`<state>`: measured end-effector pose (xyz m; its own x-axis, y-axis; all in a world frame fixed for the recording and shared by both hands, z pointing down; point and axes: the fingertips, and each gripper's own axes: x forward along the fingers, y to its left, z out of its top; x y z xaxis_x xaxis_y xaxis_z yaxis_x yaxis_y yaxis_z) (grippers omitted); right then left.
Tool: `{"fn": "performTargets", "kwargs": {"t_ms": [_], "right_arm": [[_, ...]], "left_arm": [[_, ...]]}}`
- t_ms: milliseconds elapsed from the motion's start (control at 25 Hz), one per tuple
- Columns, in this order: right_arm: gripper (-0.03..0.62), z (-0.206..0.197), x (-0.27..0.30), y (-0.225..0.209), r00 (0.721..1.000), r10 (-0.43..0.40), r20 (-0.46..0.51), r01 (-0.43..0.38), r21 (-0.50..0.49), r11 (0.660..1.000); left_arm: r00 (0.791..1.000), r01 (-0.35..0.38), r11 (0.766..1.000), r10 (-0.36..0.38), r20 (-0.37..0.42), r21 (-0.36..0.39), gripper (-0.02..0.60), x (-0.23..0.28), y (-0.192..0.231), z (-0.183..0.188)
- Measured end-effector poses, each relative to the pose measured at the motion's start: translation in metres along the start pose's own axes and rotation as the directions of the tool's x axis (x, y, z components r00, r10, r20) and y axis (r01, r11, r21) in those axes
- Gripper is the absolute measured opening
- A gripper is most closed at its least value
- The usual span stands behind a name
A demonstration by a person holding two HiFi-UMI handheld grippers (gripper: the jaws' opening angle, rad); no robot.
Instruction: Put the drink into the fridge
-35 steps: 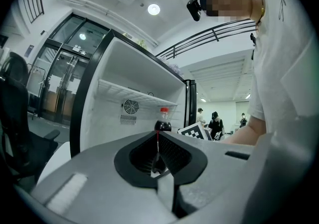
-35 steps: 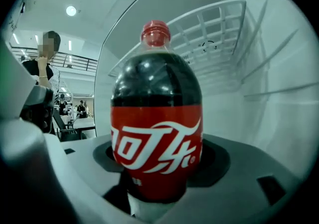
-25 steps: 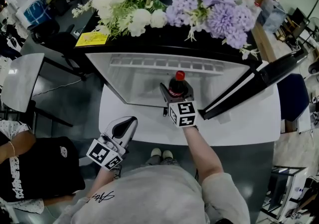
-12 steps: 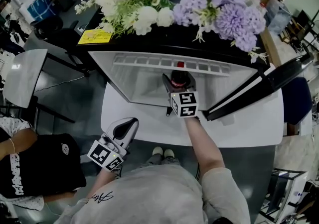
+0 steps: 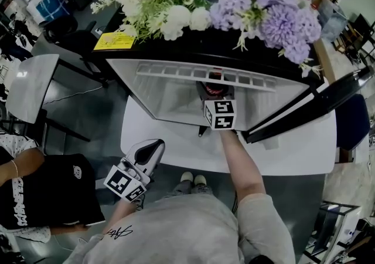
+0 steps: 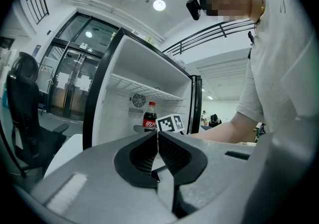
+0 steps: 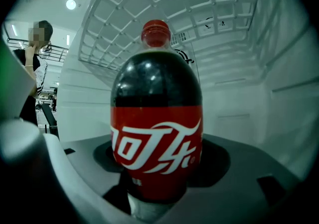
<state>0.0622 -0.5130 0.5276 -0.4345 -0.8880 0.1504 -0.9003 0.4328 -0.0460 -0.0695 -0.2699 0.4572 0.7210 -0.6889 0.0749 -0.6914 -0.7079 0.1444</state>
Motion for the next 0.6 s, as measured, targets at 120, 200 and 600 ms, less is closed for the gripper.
{"fn": "performTargets", "kwargs": {"t_ms": [120, 200, 600], "right_arm": [[0.307, 0.001, 0.004, -0.003, 1.000, -0.007, 0.002, 0.007, 0.001, 1.000], [0.307, 0.002, 0.007, -0.004, 1.000, -0.011, 0.002, 0.011, -0.002, 1.000], [0.307, 0.002, 0.010, -0.008, 0.999, -0.027, 0.018, 0.027, -0.019, 0.999]], "left_arm": [[1.000, -0.002, 1.000, 0.002, -0.004, -0.001, 0.009, -0.001, 0.000, -0.001], [1.000, -0.010, 1.000, 0.010, -0.004, 0.000, 0.009, -0.002, 0.002, -0.001], [1.000, -0.023, 1.000, 0.023, 0.005, -0.006, 0.009, -0.003, 0.005, -0.001]]}}
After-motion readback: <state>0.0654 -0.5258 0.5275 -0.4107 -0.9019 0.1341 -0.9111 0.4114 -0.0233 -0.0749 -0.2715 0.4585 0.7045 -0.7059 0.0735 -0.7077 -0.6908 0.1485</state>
